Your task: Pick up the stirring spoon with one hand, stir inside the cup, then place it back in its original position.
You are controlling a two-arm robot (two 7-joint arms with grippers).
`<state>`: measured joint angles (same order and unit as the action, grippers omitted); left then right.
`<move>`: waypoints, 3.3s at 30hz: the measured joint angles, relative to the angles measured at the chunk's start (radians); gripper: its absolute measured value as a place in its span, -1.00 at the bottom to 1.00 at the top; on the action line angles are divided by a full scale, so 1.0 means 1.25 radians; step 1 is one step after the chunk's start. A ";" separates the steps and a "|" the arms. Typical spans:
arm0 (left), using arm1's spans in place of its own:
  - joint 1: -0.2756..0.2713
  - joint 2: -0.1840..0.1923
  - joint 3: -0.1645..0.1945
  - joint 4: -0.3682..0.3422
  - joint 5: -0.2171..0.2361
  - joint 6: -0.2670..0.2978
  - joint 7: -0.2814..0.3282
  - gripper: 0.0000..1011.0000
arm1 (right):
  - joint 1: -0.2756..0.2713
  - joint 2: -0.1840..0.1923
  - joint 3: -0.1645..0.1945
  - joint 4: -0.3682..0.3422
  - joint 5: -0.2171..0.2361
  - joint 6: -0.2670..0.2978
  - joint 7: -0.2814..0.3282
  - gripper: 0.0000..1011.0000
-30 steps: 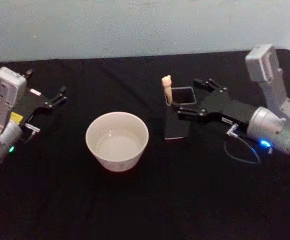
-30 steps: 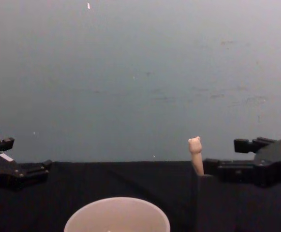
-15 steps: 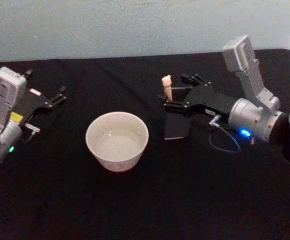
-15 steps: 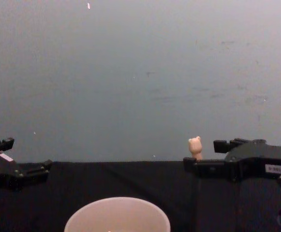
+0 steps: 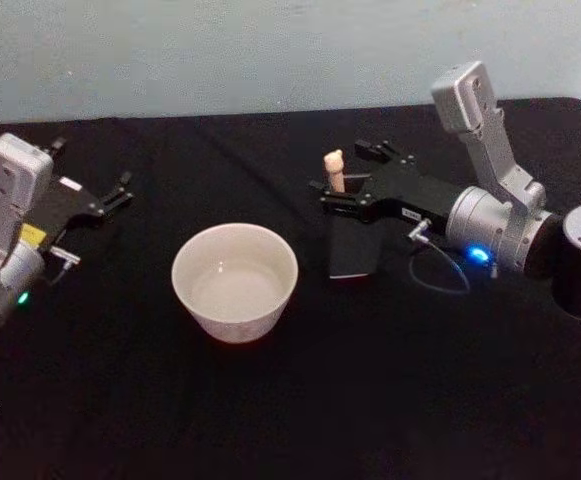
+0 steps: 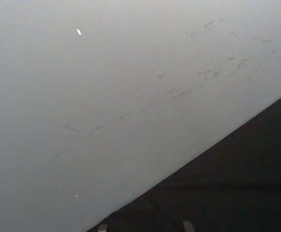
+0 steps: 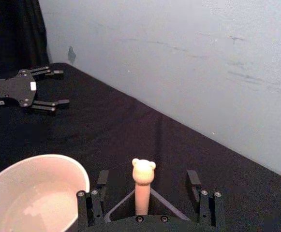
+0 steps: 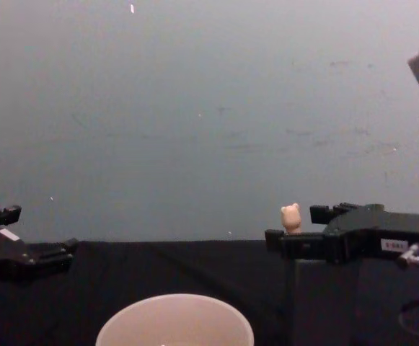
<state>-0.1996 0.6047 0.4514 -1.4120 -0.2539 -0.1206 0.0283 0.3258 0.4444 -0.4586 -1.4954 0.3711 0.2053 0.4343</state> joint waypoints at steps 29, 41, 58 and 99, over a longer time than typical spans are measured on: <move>0.000 0.000 0.000 0.000 0.000 0.000 0.000 0.98 | -0.001 0.001 0.001 -0.002 0.001 -0.001 0.001 0.46; 0.000 0.000 0.000 0.000 0.000 0.000 0.000 0.98 | -0.001 0.001 0.001 -0.002 0.002 -0.002 0.001 -0.34; 0.000 0.000 0.000 0.000 0.000 0.000 0.000 0.98 | -0.001 0.001 0.001 -0.002 0.002 -0.002 0.001 -0.57; 0.000 0.000 0.000 0.000 0.000 0.000 0.000 0.98 | -0.055 0.031 0.092 -0.157 0.087 -0.078 -0.015 -0.57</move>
<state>-0.1995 0.6047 0.4514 -1.4120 -0.2539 -0.1205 0.0283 0.2570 0.4838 -0.3442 -1.6919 0.4793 0.1075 0.4151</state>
